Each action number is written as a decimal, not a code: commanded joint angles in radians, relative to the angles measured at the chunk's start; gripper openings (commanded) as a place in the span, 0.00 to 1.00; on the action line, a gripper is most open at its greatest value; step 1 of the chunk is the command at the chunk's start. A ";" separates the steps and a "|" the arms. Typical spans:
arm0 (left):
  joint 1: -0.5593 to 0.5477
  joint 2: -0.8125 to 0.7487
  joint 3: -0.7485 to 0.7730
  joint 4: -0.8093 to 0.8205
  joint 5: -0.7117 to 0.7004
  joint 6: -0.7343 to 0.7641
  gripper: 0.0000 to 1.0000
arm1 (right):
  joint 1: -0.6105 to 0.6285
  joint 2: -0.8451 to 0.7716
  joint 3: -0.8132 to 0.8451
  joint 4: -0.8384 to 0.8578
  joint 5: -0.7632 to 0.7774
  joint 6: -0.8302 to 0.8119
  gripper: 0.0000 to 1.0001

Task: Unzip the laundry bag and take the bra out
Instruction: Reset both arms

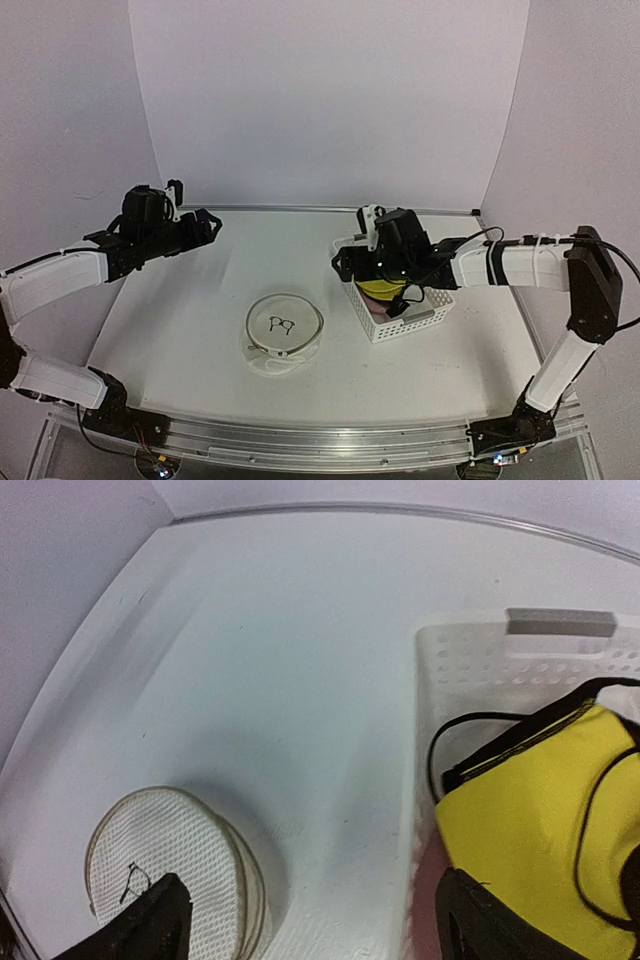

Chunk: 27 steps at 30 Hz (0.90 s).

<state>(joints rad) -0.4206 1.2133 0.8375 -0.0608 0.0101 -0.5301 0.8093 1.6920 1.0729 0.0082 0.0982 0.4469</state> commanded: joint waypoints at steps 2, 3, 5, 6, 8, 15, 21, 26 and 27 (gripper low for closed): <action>0.039 0.055 0.165 -0.126 -0.034 0.103 0.99 | -0.142 -0.121 -0.032 0.004 0.080 -0.079 0.98; 0.054 0.070 0.195 -0.144 -0.024 0.107 1.00 | -0.165 -0.136 -0.040 0.004 0.081 -0.088 0.98; 0.093 0.100 0.241 -0.184 0.022 0.101 1.00 | -0.203 -0.161 -0.052 0.004 0.097 -0.109 0.98; 0.111 0.121 0.258 -0.199 0.058 0.095 0.99 | -0.218 -0.174 -0.057 0.004 0.112 -0.118 0.98; 0.152 0.149 0.296 -0.227 0.097 0.088 1.00 | -0.252 -0.196 -0.063 -0.001 0.120 -0.132 0.98; 0.218 0.207 0.452 -0.354 0.101 0.146 0.99 | -0.388 -0.299 -0.101 -0.041 0.085 -0.139 0.98; 0.226 0.175 0.490 -0.384 0.003 0.185 0.99 | -0.448 -0.434 -0.153 -0.085 0.190 -0.153 0.98; 0.227 0.123 0.439 -0.355 -0.058 0.226 0.99 | -0.448 -0.519 -0.167 -0.152 0.282 -0.131 0.98; 0.226 0.110 0.420 -0.344 -0.058 0.239 0.99 | -0.448 -0.536 -0.176 -0.155 0.291 -0.134 0.98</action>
<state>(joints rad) -0.1974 1.4010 1.2846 -0.4297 0.0097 -0.3542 0.3565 1.2289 0.9150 -0.1143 0.3023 0.3115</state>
